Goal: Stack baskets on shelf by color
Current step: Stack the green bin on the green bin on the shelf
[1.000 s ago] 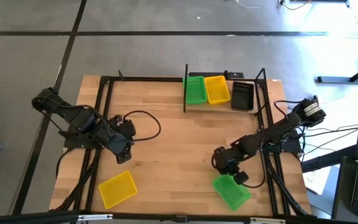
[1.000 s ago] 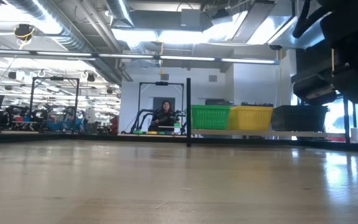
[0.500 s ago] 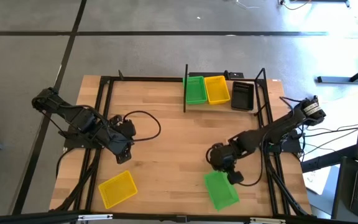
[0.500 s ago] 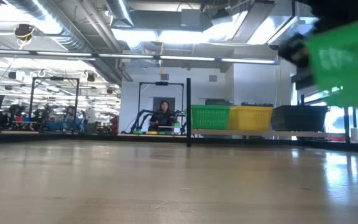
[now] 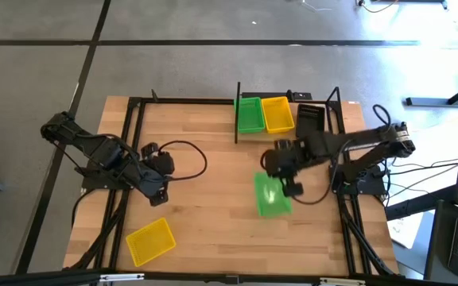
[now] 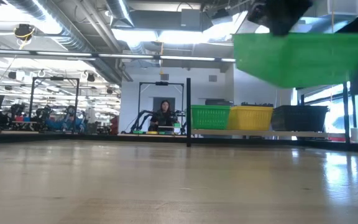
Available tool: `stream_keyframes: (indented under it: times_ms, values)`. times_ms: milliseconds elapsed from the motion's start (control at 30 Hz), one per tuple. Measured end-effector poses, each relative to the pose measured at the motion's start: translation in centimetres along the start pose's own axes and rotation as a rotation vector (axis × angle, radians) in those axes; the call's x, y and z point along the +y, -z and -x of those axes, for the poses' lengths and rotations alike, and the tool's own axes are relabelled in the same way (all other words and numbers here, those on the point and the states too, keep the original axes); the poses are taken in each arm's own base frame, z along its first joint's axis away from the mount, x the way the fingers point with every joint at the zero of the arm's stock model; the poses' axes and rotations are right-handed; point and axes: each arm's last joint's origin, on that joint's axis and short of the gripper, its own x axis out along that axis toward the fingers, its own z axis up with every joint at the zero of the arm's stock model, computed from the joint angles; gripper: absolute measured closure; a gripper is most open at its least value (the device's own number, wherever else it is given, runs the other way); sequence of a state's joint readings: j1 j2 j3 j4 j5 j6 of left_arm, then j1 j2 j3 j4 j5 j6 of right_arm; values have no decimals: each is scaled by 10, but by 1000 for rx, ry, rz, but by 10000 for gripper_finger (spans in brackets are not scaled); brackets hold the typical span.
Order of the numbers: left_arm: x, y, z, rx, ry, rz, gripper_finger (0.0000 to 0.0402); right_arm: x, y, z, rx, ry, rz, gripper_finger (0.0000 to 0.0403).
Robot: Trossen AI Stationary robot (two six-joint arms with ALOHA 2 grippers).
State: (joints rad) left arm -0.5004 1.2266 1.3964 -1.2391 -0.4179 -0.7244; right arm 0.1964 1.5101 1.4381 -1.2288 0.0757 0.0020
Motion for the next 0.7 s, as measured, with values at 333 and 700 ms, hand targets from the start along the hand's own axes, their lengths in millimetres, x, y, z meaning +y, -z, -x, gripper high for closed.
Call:
stream_keyframes:
  times_ms: [333,700]
  values:
    - [1,-10,0,-186,-132,-52,327,-88,2,31,-4,390,-95,403]
    - [24,-43,-9,-337,-220,83,327,-181,21,44,-96,518,5,403]
